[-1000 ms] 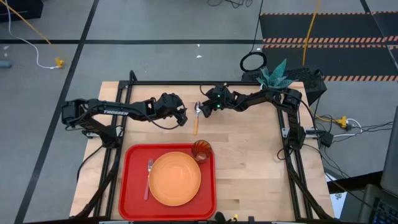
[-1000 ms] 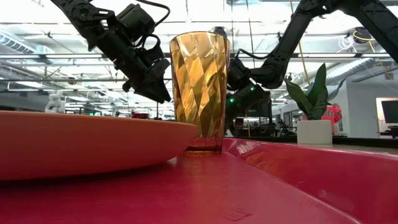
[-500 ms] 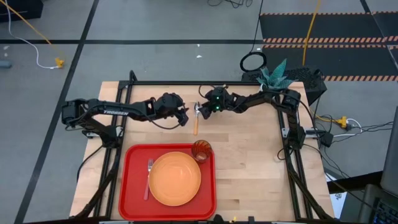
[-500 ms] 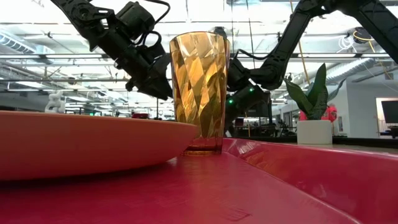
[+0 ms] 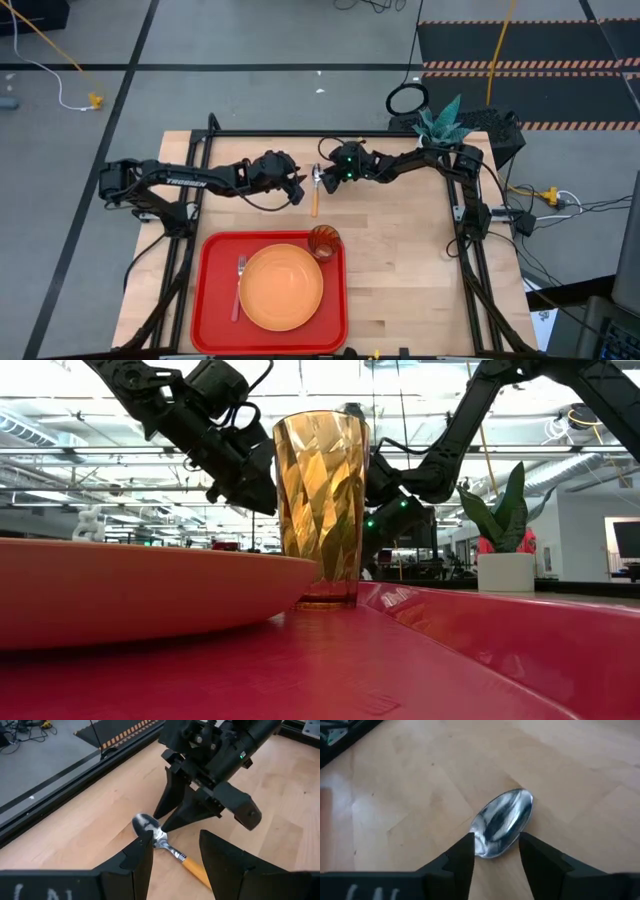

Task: Pick and place plate/cup/fork/spoon on tray
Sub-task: Put the orange spoon on the red serving tray to the left of the pink fork

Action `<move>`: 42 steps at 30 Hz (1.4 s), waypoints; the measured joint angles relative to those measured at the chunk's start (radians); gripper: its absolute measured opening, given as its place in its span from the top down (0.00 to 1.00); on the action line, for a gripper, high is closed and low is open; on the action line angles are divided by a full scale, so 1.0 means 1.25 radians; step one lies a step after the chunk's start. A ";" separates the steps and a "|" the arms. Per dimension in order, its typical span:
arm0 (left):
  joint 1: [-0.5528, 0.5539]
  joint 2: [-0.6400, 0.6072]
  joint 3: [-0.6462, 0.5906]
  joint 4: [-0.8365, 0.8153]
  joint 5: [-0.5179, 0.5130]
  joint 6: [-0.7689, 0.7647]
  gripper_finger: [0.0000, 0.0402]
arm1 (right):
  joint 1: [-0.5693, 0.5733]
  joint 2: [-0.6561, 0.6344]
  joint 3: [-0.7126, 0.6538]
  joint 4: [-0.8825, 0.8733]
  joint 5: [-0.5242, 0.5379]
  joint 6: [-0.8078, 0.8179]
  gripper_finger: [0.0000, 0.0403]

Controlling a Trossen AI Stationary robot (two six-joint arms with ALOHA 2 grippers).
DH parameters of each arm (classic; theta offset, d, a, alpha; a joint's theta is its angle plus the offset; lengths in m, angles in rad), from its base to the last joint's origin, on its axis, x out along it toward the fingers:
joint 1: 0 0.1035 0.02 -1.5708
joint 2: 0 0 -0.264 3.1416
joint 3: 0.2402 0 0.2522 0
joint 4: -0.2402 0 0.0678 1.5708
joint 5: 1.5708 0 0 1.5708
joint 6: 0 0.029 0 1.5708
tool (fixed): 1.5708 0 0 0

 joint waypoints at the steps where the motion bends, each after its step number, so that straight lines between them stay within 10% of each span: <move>1: -0.003 0.000 0.000 0.000 0.000 0.001 0.59 | 0.002 -0.005 0.000 -0.008 -0.005 -0.007 0.66; 24: -0.064 0.001 0.078 -0.063 -0.093 -0.150 0.59 | 0.081 -0.276 -0.013 -0.458 -0.007 -0.251 0.77; 42: -0.017 0.336 0.285 -0.089 -0.129 -0.150 0.59 | 0.075 -0.557 -0.251 -0.405 0.135 -0.262 0.77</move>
